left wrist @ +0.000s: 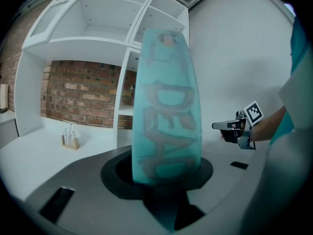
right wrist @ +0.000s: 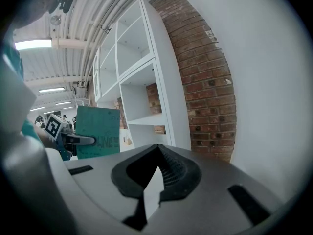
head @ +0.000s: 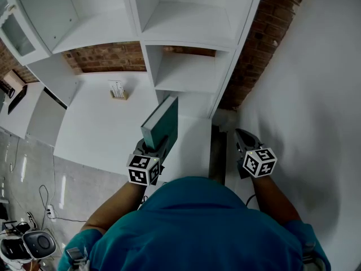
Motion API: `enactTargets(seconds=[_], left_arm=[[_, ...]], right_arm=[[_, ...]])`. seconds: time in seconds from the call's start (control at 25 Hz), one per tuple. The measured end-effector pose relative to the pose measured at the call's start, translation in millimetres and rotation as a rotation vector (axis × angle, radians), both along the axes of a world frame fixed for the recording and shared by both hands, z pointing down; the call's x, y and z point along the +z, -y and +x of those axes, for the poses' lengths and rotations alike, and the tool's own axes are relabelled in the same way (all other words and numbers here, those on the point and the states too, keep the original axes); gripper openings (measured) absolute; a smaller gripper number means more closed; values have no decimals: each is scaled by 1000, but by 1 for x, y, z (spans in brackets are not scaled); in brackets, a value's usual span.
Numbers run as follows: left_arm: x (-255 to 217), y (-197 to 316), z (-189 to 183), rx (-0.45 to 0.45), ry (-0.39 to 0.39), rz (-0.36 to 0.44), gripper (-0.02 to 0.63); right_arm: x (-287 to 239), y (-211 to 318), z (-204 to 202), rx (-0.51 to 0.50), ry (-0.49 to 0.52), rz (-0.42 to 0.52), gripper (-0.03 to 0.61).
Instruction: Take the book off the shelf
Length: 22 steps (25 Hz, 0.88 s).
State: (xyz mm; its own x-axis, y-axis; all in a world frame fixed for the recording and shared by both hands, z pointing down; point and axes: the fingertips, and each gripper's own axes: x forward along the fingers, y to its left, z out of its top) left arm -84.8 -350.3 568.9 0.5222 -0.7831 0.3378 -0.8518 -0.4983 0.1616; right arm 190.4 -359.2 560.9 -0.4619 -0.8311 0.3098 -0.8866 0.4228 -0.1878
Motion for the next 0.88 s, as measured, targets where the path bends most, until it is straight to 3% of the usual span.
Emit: enactTargets(seconds=[0.88], left_arm=[[-7, -5, -1, -3, -9, 27, 160]], right_arm=[[-8, -6, -11, -53, -19, 15, 20]])
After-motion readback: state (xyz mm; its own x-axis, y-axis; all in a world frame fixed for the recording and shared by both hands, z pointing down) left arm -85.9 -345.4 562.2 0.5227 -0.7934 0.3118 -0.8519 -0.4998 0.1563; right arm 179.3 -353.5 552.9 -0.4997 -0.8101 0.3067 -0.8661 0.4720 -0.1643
